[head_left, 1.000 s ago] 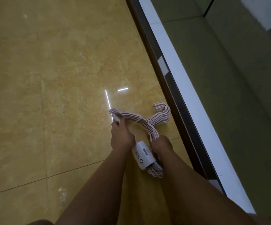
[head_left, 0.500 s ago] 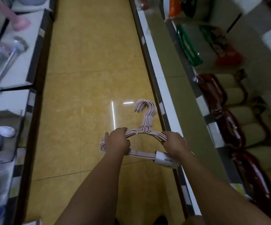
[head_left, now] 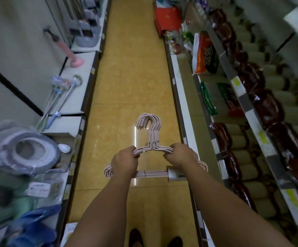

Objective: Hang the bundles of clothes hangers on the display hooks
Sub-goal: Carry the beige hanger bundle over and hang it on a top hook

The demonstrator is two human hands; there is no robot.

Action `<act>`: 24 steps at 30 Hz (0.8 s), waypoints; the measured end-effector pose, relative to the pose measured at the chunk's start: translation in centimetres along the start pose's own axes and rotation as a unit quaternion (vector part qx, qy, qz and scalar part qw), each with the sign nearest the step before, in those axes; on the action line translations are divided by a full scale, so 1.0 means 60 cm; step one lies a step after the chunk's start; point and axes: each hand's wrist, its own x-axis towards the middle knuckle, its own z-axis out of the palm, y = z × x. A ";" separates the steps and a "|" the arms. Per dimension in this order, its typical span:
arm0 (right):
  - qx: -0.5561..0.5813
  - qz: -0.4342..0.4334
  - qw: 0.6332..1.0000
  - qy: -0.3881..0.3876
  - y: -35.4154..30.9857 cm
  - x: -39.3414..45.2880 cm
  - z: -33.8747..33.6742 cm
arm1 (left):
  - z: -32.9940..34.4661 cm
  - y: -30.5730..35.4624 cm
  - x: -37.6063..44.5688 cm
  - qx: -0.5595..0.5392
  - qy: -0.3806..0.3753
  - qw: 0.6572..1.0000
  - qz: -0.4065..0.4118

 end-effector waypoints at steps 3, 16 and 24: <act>-0.029 -0.002 1.000 0.008 -0.065 -0.033 -0.014 | -0.056 -0.026 -0.034 -0.003 0.018 1.000 -0.017; -0.167 -0.203 0.964 0.043 -0.238 -0.159 -0.005 | -0.183 -0.146 -0.212 -0.057 0.111 0.984 -0.128; -0.205 -0.362 0.910 0.001 -0.254 -0.292 0.058 | -0.152 -0.188 -0.406 -0.091 0.159 0.941 -0.285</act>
